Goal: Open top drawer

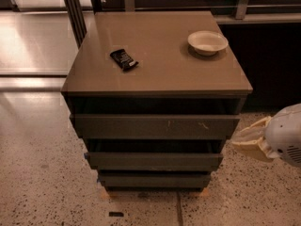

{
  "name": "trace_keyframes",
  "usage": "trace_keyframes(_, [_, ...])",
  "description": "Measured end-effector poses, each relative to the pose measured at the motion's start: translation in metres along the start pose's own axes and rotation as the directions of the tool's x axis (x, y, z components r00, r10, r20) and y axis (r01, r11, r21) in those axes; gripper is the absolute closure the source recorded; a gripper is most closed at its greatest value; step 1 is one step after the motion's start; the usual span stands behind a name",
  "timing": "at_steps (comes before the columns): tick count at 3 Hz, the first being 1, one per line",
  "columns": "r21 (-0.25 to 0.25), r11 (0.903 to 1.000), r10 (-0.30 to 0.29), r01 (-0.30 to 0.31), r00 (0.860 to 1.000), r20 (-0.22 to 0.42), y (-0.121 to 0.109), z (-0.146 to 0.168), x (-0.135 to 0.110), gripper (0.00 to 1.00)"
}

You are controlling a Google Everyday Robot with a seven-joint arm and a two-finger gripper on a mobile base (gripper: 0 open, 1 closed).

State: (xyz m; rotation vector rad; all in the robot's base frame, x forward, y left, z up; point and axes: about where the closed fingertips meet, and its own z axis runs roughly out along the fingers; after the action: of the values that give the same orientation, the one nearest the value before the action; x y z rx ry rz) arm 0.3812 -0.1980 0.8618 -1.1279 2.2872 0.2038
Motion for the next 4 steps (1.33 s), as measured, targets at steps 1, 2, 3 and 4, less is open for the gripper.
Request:
trace_keyframes(1, [0.003,0.9979,0.064,-0.065,0.994,0.091,0.032,0.039,0.04,1.0])
trace_keyframes(2, [0.03,0.9895,0.13,-0.141,0.963,0.235,0.036,0.075,0.053,1.0])
trace_keyframes(3, [0.072,0.9797,0.153,-0.187,0.93,0.334,0.023,0.082,0.045,1.0])
trace_keyframes(4, [0.078,0.9803,0.147,-0.182,0.932,0.331,0.024,0.08,0.043,1.0])
